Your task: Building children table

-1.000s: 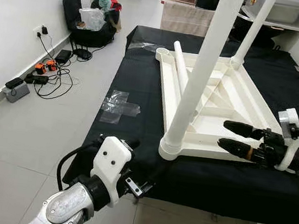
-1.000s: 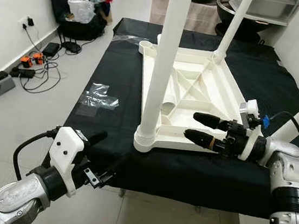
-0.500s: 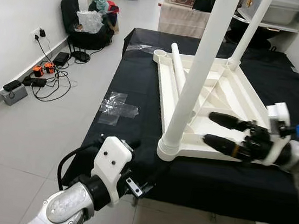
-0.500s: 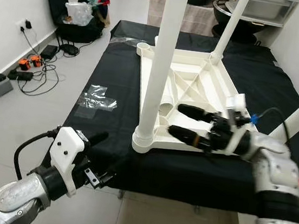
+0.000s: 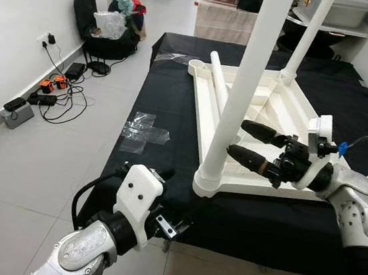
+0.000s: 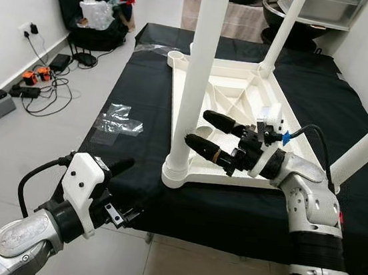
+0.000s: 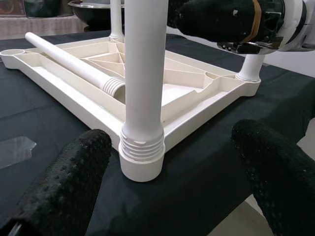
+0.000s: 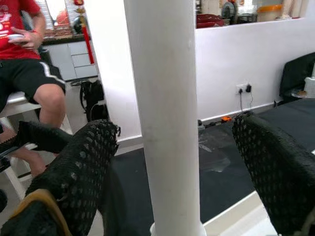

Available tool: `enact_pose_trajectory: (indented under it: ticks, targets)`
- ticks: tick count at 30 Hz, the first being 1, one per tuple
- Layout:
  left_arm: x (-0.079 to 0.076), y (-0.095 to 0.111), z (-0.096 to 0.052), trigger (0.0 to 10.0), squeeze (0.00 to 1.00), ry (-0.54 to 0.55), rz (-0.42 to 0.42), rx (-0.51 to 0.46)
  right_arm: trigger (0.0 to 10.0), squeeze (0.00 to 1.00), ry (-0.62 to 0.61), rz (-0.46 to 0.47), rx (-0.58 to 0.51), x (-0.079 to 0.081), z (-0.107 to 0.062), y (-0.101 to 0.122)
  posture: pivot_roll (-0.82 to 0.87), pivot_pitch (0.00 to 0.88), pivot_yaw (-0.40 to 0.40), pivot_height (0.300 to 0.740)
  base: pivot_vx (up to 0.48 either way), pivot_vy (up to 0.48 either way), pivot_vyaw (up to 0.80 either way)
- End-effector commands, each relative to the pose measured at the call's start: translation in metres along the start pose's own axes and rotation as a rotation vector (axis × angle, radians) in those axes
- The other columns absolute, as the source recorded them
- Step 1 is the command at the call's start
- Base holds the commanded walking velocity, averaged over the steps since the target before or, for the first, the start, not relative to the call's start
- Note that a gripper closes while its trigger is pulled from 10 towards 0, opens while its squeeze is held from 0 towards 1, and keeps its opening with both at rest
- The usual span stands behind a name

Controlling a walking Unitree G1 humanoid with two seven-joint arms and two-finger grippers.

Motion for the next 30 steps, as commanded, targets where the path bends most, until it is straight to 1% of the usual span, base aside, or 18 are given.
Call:
enact_pose_trajectory:
  ticks: [1,3,7,8,11,12,13,15,17,23,30]
  targets:
    - [0.002,-0.002,0.0,10.0,0.0,0.003,0.0,0.005,10.0,0.0,0.002,0.016,0.0,0.004,0.003,-0.001,0.07,0.077,-0.051,0.74,0.0,0.0,0.0]
    - [0.002,-0.001,0.0,10.0,0.0,0.004,0.0,0.003,10.0,0.0,0.004,0.033,-0.009,0.012,0.007,-0.002,0.07,0.081,-0.049,0.74,0.0,0.0,0.0]
    - [0.002,-0.001,0.0,10.0,0.0,0.005,0.0,0.002,10.0,0.0,0.007,0.037,-0.013,0.015,0.008,-0.002,0.07,0.081,-0.049,0.74,0.0,0.0,0.0]
    - [0.003,-0.001,0.0,10.0,0.0,0.006,0.0,0.001,10.0,0.0,0.021,0.04,-0.018,0.02,0.011,-0.001,0.07,0.081,-0.049,0.74,0.0,0.0,0.0]
    - [0.003,-0.001,0.0,10.0,0.0,0.006,0.0,0.001,10.0,0.0,0.021,0.04,-0.018,0.02,0.011,-0.001,0.07,0.081,-0.049,0.74,0.0,0.0,0.0]
    - [0.003,-0.001,0.0,10.0,0.0,0.007,0.0,-0.001,10.0,0.0,0.015,0.043,-0.024,0.023,0.014,-0.001,0.07,0.081,-0.046,0.74,0.0,0.0,0.0]
    - [0.003,0.0,0.001,10.0,0.0,0.006,0.0,-0.003,10.0,0.0,-0.013,0.042,-0.031,0.023,0.02,-0.001,0.07,0.082,-0.046,0.74,0.0,0.0,0.0]
    - [0.003,0.0,0.001,10.0,0.0,0.006,0.0,-0.003,10.0,0.0,-0.013,0.042,-0.031,0.023,0.02,-0.001,0.07,0.082,-0.046,0.74,0.0,0.0,0.0]
    - [0.003,0.001,0.002,10.0,0.0,0.004,0.001,-0.007,10.0,0.0,-0.061,0.03,-0.044,0.021,0.028,0.001,0.07,0.085,-0.046,0.74,0.0,0.0,0.0]
    - [0.005,0.002,0.002,10.0,0.0,0.016,0.006,-0.016,10.0,0.0,-0.095,0.012,-0.033,0.02,0.036,0.0,0.07,0.085,-0.048,0.74,0.0,0.0,0.0]
    - [0.006,0.006,0.003,10.0,0.0,0.024,0.018,-0.032,10.0,0.0,-0.134,0.009,-0.017,0.018,0.041,-0.001,0.07,0.077,-0.048,0.74,0.0,0.0,0.0]
Point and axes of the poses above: a point about 5 cm out from each wrist's last joint towards the gripper, its own z axis pointing out of the wrist towards the gripper, its own y axis along the axis of the wrist's last joint, x = y × z, the point moved 4 cm from there along z, pointing out of the wrist towards the gripper, and after that the axes turned 14 degrees about -z, right-handed, at the moved point
